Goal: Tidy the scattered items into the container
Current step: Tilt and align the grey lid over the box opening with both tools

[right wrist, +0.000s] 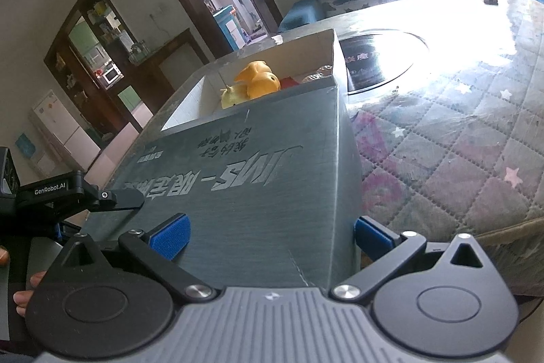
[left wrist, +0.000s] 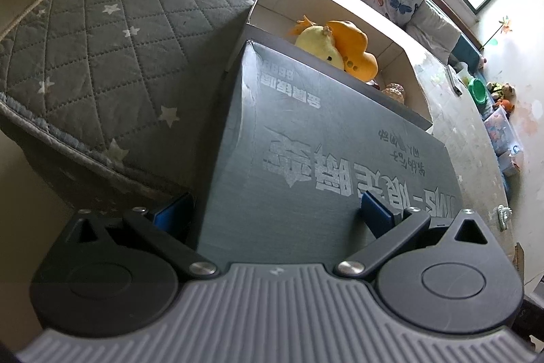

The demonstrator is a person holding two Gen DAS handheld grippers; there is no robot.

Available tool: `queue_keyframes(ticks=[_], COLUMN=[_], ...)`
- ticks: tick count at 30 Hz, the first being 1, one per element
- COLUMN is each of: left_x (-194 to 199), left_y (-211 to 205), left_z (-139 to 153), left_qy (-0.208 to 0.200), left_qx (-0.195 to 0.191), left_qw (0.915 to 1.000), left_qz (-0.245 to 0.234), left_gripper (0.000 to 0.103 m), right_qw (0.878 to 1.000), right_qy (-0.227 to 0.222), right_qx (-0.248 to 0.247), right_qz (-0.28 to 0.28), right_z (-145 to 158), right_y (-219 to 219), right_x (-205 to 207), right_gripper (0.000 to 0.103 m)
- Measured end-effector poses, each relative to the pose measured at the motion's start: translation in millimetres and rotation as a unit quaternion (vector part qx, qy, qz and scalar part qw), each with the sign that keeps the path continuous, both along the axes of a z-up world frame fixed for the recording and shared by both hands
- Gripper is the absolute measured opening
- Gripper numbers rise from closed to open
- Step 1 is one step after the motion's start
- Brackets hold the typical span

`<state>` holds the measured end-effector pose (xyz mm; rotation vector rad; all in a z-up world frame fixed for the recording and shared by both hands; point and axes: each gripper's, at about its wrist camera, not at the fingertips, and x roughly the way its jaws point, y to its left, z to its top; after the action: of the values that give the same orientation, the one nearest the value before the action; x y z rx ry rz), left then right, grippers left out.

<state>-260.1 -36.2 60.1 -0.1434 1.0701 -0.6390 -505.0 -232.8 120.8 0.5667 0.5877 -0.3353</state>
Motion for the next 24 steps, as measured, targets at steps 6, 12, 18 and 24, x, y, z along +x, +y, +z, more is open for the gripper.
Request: queue_keyframes(ticks=[6, 12, 18, 24], left_x=[2.4, 4.7, 5.3, 8.0], left_y=[-2.1, -2.8, -4.7, -5.4], left_z=[-2.7, -4.6, -5.0, -5.7], left_qy=[0.007, 0.021, 0.026, 0.032], left_qx=[0.005, 0.006, 0.009, 0.010], left_qw=[1.0000, 0.9998, 0.9996, 0.9994], left_qz=[-0.002, 0.002, 0.001, 0.001], left_gripper=[0.103, 0.103, 0.103, 0.103], right_qw=[1.000, 1.000, 1.000, 1.000], right_qy=[0.007, 0.009, 0.013, 0.013], right_qx=[-0.005, -0.007, -0.008, -0.009], right_qz=[0.002, 0.002, 0.001, 0.001], right_z=[-1.5, -0.8, -1.7, -0.8], right_y=[-0.2, -2.2, -4.5, -6.4], right_x=[2.4, 3.2, 3.4, 2.4], right_gripper=[0.103, 0.103, 0.103, 0.103])
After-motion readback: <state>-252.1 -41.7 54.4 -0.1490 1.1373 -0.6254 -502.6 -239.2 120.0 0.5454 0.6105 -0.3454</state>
